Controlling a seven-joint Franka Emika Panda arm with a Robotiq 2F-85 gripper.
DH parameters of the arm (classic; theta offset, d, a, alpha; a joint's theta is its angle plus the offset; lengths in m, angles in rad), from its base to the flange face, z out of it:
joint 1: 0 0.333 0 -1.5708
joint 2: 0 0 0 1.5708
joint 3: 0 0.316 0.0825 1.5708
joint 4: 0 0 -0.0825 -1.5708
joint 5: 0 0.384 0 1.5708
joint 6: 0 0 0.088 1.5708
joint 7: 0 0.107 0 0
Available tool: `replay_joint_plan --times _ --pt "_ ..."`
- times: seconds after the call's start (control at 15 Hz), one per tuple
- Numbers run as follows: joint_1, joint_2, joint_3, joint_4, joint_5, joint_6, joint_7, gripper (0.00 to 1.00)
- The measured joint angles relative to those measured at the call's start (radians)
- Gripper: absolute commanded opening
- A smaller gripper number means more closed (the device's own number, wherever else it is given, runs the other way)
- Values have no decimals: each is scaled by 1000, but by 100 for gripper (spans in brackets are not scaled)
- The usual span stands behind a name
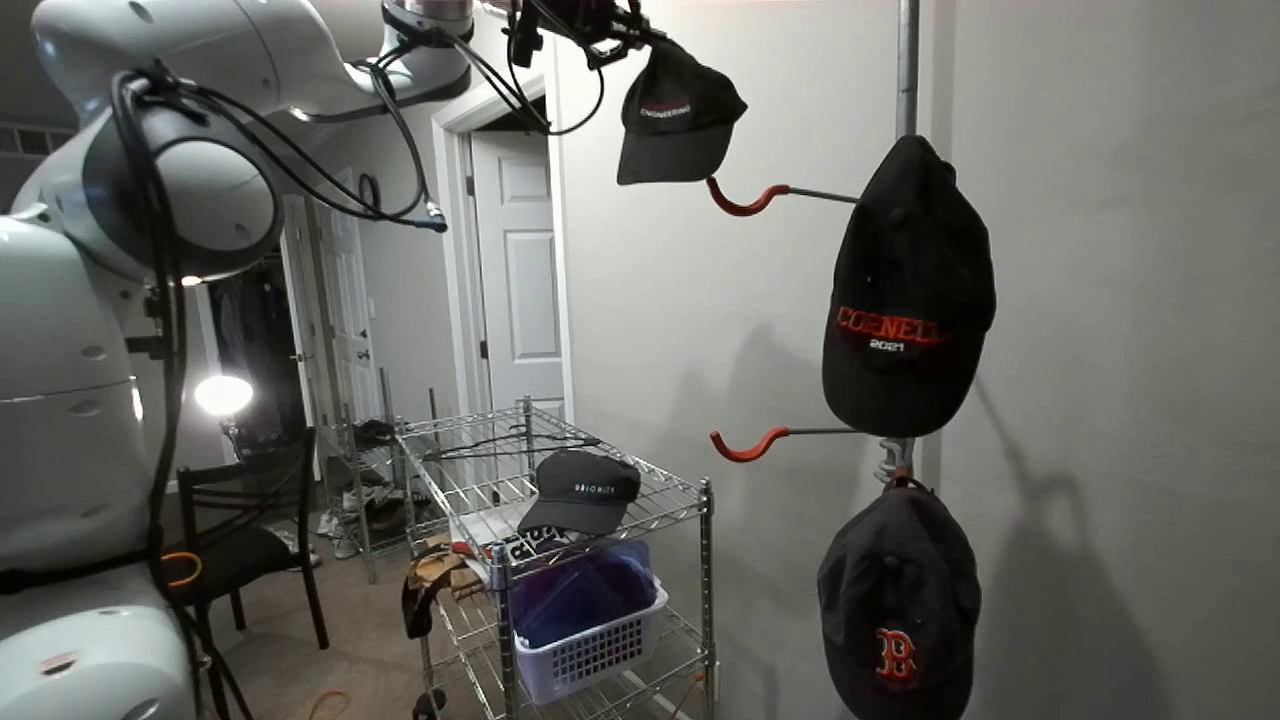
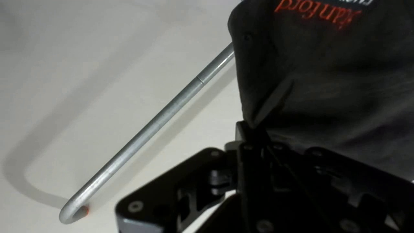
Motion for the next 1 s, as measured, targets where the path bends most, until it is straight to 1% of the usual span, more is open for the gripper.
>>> replay_joint_plan --times 0.47,0.53,0.6,0.67,1.0 --pt "-16 60 -59 1 0 -45 28 1" --pt "-16 62 -66 1 0 -54 29 29" --pt "-16 62 -71 1 0 -62 29 29" --pt "-16 61 -75 1 0 -69 29 34" --pt "-16 48 -84 1 2 -97 29 67"
